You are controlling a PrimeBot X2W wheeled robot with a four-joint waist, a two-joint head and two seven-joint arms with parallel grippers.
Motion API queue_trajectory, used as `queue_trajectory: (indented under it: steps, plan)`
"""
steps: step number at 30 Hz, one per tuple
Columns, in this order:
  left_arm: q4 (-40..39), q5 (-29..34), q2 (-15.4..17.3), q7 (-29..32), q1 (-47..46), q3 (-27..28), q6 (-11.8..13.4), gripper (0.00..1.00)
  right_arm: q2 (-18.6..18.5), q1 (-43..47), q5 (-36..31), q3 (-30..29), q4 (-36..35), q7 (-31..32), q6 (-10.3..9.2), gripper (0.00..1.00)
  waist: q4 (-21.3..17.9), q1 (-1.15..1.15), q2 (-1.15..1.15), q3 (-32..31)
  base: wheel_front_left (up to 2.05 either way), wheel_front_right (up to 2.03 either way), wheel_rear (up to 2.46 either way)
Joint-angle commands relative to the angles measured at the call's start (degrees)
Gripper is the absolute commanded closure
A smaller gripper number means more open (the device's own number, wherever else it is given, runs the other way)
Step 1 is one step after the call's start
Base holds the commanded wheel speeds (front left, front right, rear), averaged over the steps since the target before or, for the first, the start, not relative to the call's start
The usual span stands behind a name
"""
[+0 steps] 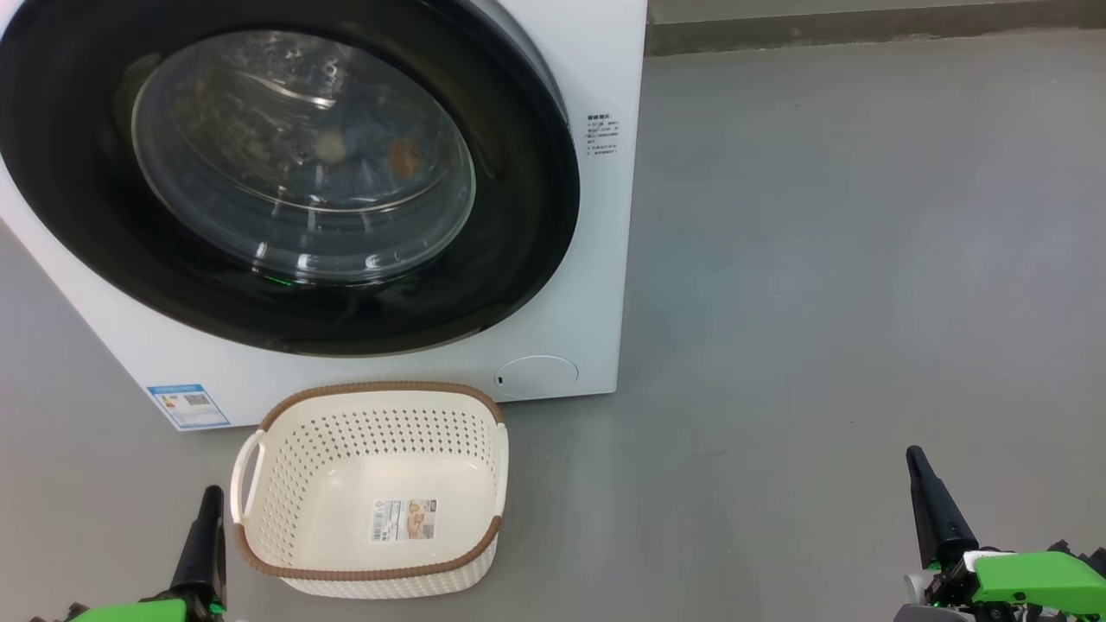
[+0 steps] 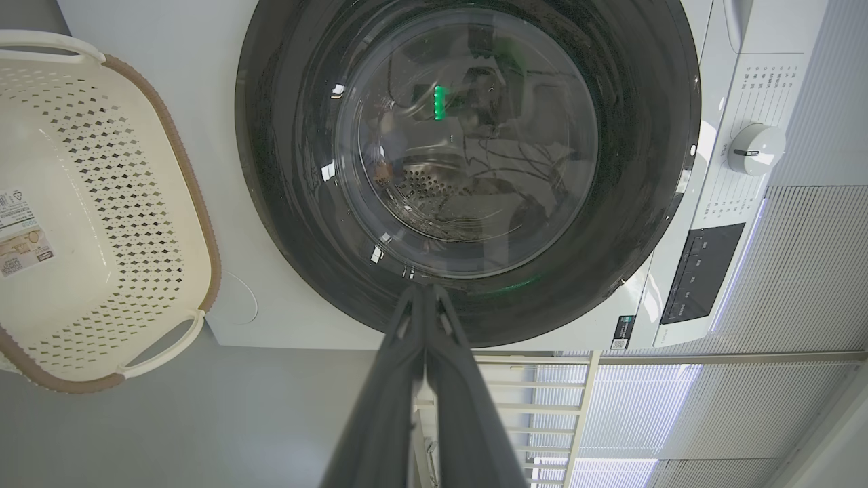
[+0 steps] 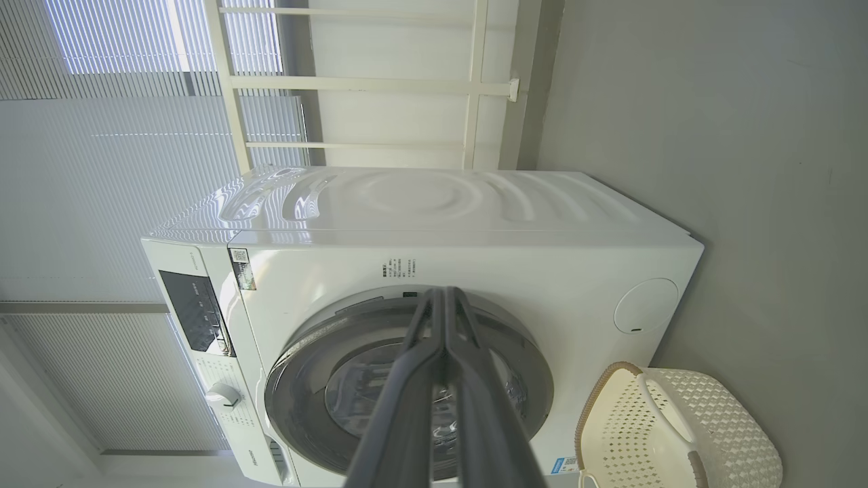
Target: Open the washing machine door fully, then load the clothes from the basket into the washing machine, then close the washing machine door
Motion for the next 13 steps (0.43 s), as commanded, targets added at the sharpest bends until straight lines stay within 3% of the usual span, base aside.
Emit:
queue_trajectory:
  steps: [1, 13]
  plan:
    - [-0.9, 0.3, 0.9, 0.3, -2.2, 2.0, -0.6, 1.0, -0.2, -2.3, 0.2, 1.3, -1.4, 0.5, -0.06, 1.0, 0.0, 0.0, 0.0, 0.0, 0.0, 0.0, 0.0]
    - [-0.9, 0.3, 0.9, 0.3, -2.2, 2.0, -0.6, 1.0, -0.2, -2.3, 0.2, 1.3, -1.4, 0.5, -0.06, 1.0, 0.0, 0.0, 0.0, 0.0, 0.0, 0.0, 0.0]
